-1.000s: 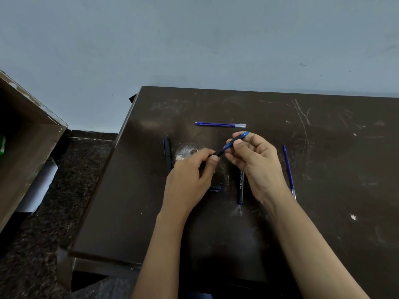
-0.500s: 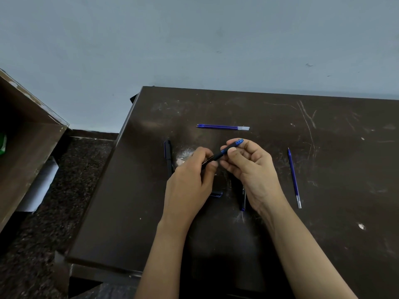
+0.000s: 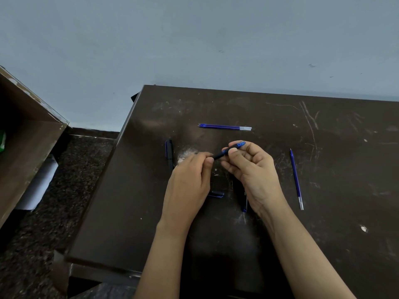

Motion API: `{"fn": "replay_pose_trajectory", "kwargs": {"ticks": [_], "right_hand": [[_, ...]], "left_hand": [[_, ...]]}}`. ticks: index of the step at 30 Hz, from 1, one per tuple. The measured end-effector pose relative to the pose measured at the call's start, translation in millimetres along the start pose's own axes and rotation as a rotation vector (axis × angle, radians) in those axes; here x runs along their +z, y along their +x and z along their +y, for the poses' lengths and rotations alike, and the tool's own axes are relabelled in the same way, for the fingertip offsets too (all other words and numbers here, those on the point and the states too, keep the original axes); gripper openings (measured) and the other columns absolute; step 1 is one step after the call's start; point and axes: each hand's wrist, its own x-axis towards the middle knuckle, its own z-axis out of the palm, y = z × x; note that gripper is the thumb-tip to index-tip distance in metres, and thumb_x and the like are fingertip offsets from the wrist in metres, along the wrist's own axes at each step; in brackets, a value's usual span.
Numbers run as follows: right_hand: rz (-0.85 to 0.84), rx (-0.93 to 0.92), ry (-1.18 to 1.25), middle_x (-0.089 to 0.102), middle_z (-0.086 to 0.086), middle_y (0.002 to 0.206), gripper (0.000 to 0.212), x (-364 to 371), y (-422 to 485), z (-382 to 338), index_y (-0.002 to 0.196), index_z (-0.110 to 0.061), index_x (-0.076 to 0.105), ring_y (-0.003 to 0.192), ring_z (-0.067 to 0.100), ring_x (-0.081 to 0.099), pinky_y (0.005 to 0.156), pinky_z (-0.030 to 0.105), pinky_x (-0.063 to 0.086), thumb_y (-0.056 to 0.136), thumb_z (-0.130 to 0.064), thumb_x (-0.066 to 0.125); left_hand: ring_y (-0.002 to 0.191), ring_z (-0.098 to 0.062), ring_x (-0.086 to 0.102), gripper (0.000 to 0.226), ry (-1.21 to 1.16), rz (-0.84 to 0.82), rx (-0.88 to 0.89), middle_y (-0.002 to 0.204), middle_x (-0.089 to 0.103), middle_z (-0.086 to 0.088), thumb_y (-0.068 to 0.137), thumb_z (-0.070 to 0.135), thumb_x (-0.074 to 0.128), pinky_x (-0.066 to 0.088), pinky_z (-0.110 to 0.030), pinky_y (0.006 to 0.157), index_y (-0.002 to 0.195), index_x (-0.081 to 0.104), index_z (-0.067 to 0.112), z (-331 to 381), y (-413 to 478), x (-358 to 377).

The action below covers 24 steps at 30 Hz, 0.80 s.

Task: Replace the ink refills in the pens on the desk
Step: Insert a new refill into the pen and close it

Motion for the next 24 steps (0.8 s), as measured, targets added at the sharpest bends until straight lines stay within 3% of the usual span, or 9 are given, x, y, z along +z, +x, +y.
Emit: {"fn": "replay_pose_trajectory", "kwargs": {"ticks": [4,8,11,14,17,20,24], "right_hand": [[-0.003,-0.002,0.01,0.07,0.005,0.083,0.012,0.5,-0.2,0.3,0.099,-0.005,0.064,0.078,0.014,0.068,0.08,0.028,0.058,0.092,-0.002,0.055],[-0.01,-0.002,0.017,0.069,0.007,0.084,0.013,2.0,-0.5,0.3,0.101,-0.003,0.064,0.077,0.014,0.067,0.08,0.028,0.058,0.092,-0.001,0.054],[-0.006,-0.007,-0.001,0.07,0.006,0.084,0.014,1.1,0.1,1.5,0.099,-0.006,0.065,0.077,0.014,0.067,0.079,0.028,0.057,0.092,-0.001,0.054],[-0.01,-0.005,0.006,0.071,0.006,0.085,0.014,-0.2,0.1,1.0,0.099,-0.007,0.066,0.08,0.015,0.068,0.078,0.028,0.056,0.092,-0.001,0.055],[-0.01,-0.004,0.008,0.071,0.007,0.086,0.014,-1.0,0.5,0.3,0.101,-0.007,0.066,0.083,0.017,0.068,0.08,0.029,0.056,0.091,-0.003,0.056],[0.003,-0.002,0.007,0.071,0.005,0.085,0.014,-0.9,0.8,0.5,0.102,-0.005,0.066,0.082,0.016,0.068,0.08,0.028,0.056,0.091,-0.003,0.057],[0.001,-0.007,0.006,0.071,0.005,0.085,0.015,-1.3,0.4,-0.1,0.103,-0.004,0.065,0.081,0.016,0.068,0.077,0.026,0.056,0.092,-0.002,0.056]], "left_hand": [[0.086,-0.008,0.059,0.016,0.05,-0.007,0.025,0.095,0.061,0.012,0.092,0.022,0.059,0.052,-0.039,0.079,0.108,0.059,0.02,-1.6,1.8,0.1],[0.087,-0.009,0.063,0.038,0.003,-0.054,-0.018,0.097,0.066,0.008,0.097,0.045,0.036,0.053,-0.032,0.075,0.112,0.061,0.02,1.9,-0.8,-0.6],[0.072,-0.007,0.061,0.032,0.059,-0.037,-0.017,0.083,0.065,0.009,0.099,0.038,0.039,0.048,-0.023,0.061,0.103,0.065,0.019,0.9,-1.0,0.3],[0.08,-0.005,0.061,0.016,0.061,0.0,-0.001,0.092,0.064,0.011,0.093,0.028,0.058,0.052,-0.024,0.068,0.106,0.062,0.02,0.3,0.8,-0.1],[0.095,-0.002,0.061,0.029,0.012,-0.008,-0.032,0.107,0.065,0.011,0.094,0.038,0.054,0.051,-0.021,0.078,0.117,0.059,0.022,2.5,-0.1,-1.3],[0.083,-0.006,0.066,0.031,0.068,-0.015,-0.028,0.094,0.07,0.009,0.098,0.038,0.043,0.05,-0.022,0.067,0.113,0.064,0.021,4.9,-1.4,-1.5],[0.081,-0.005,0.063,0.017,0.051,0.007,-0.01,0.091,0.066,0.011,0.089,0.03,0.063,0.056,-0.031,0.071,0.104,0.063,0.022,2.2,1.3,-1.1]]}}
